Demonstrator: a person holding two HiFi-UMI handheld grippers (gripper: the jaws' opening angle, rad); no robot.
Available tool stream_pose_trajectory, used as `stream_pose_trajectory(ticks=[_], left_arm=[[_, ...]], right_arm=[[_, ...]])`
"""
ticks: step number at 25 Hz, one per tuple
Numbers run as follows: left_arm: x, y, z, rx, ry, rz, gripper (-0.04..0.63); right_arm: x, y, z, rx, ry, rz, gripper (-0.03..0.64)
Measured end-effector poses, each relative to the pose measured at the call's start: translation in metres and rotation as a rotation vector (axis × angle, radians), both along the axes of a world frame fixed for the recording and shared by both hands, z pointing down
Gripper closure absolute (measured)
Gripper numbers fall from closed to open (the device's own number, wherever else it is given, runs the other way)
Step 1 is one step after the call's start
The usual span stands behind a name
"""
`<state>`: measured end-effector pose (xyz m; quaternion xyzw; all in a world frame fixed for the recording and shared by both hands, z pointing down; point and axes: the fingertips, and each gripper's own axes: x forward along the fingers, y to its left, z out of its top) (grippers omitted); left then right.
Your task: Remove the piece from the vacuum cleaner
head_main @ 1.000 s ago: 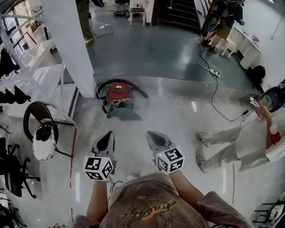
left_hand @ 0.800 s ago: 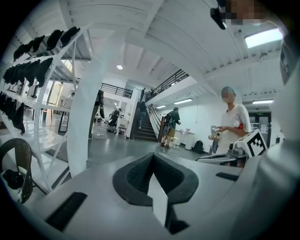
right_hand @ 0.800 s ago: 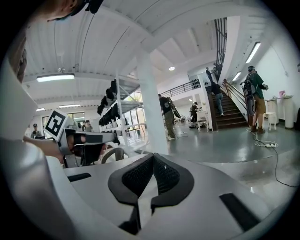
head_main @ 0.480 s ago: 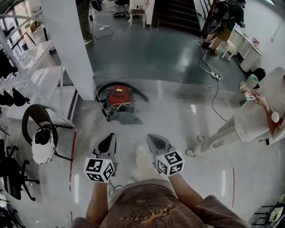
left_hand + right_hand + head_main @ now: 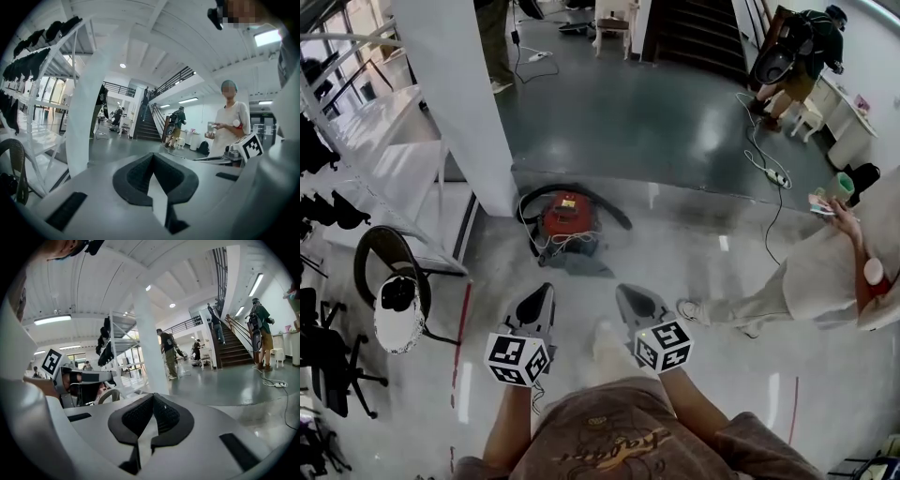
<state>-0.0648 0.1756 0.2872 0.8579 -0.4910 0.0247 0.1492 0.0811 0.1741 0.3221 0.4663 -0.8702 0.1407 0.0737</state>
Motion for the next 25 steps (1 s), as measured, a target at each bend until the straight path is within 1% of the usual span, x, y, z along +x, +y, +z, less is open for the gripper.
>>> stream_pose_trajectory(ticks=[5,14,19,25], left_arm=[[0.001,-0.046,-0.007,-0.009,-0.003,-0.032,0.592],[0.011,-0.129,-0.008,-0.021,0.016,-0.084,0.594],[0.011,-0.160,-0.006,-0.030,0.026,-0.135,0.594],[0.007,-0.189,-0.005,-0.029,0.024,-0.153,0.594]], right_arm=[[-0.001,-0.051,-0.005,-0.011,-0.007,-0.037,0.617],[0.007,-0.142,-0.008,-0.014,-0.012,-0.110,0.617],[0.014,-0.174,-0.007,-0.030,-0.024,-0.130,0.617],[0.014,-0.208,-0.009,-0.026,-0.035,-0.133,0.617]])
